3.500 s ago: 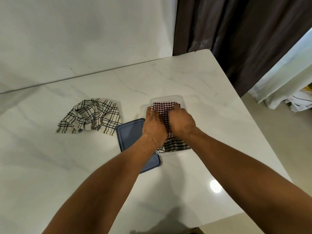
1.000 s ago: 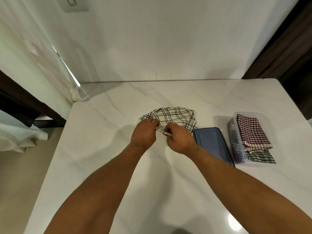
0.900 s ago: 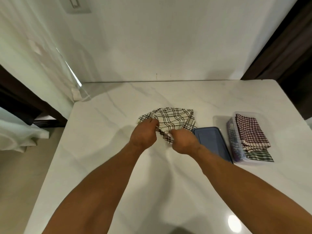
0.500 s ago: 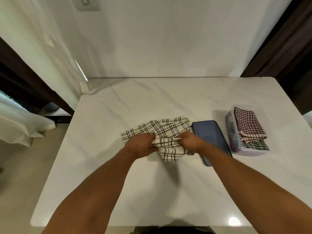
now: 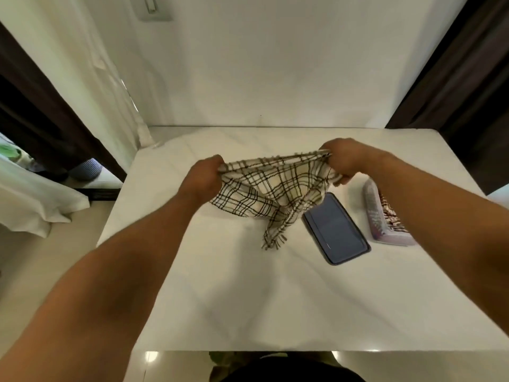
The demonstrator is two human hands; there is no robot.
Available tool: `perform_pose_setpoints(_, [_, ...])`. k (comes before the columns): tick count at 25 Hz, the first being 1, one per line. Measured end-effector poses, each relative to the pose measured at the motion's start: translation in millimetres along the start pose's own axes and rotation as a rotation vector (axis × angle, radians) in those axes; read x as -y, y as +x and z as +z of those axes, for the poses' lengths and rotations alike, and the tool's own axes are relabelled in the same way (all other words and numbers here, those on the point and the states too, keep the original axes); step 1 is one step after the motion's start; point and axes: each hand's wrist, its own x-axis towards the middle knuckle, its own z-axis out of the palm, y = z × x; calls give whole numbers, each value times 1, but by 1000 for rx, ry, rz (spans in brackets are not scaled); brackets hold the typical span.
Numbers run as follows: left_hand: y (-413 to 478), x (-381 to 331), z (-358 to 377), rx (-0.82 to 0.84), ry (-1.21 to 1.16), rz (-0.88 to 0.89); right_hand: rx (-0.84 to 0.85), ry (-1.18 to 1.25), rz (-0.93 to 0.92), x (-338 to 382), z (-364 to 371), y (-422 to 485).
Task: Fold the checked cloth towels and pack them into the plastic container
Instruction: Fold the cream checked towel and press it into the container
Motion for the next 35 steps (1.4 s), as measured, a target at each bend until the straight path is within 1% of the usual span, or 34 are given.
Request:
perform_pose_setpoints(1, [5, -7, -9, -46, -26, 27, -75, 140, 8, -3, -8, 0])
perform_pose_setpoints(2, [7, -16, -19, -99, 41, 103, -184, 253, -18, -4, -14, 1])
perform_pose_setpoints(3, [11, -23, -26, -139, 159, 216, -296, 381, -83, -7, -18, 5])
perform_pose_setpoints(4, [14, -29, -34, -157, 323, 303, -388, 559, -123, -8, -20, 8])
perform_pose_setpoints(5, [20, -32, -40, -172, 457, 356, -474, 735, -116, -7, -20, 9])
perform_pose_setpoints(6, [26, -35, -45, -190, 556, 364, -570, 844, -110, -6, -19, 10])
perform_pose_setpoints(8, [33, -37, -50, -262, 639, 335, -753, 842, -170, -5, -10, 7])
perform_pose_setpoints(9, [35, -37, -52, -299, 651, 308, -835, 778, -229, -7, -5, 5])
perform_pose_setpoints(11, [35, -35, -57, -379, 644, 241, -968, 683, -305, -8, 7, -2])
perform_pose_setpoints(13, [31, -26, -60, -442, 592, 108, -1049, 587, -350, -21, 23, -8])
perform_pose_setpoints(14, [27, -22, -59, -419, 558, 60, -1036, 535, -358, -28, 36, -13])
perform_pose_setpoints(16, [13, -19, -51, -283, 482, 40, -908, 476, -297, -46, 70, -22])
perform_pose_setpoints(17, [3, -19, -44, -180, 422, 45, -814, 482, -227, -54, 88, -25])
perform_pose_setpoints(19, [-20, -20, -24, 81, 342, 31, -639, 463, -91, -68, 123, -35])
perform_pose_setpoints(22, [-55, -12, 8, 415, 435, 53, -363, 377, -10, -87, 167, -57])
perform_pose_setpoints(25, [-82, -5, 34, 647, 503, 37, -128, 200, 18, -102, 203, -78])
perform_pose_setpoints(28, [-94, -8, 54, 780, 518, 22, 60, 101, 44, -112, 218, -86])
perform_pose_setpoints(31, [-93, -10, 69, 914, 464, -33, 181, 96, 70, -116, 215, -79])
perform_pose_setpoints(33, [-93, -10, 75, 948, 405, -83, 189, 169, 75, -117, 211, -74])
perform_pose_setpoints(35, [-90, -7, 78, 893, 332, -146, 106, 279, 121, -121, 204, -69])
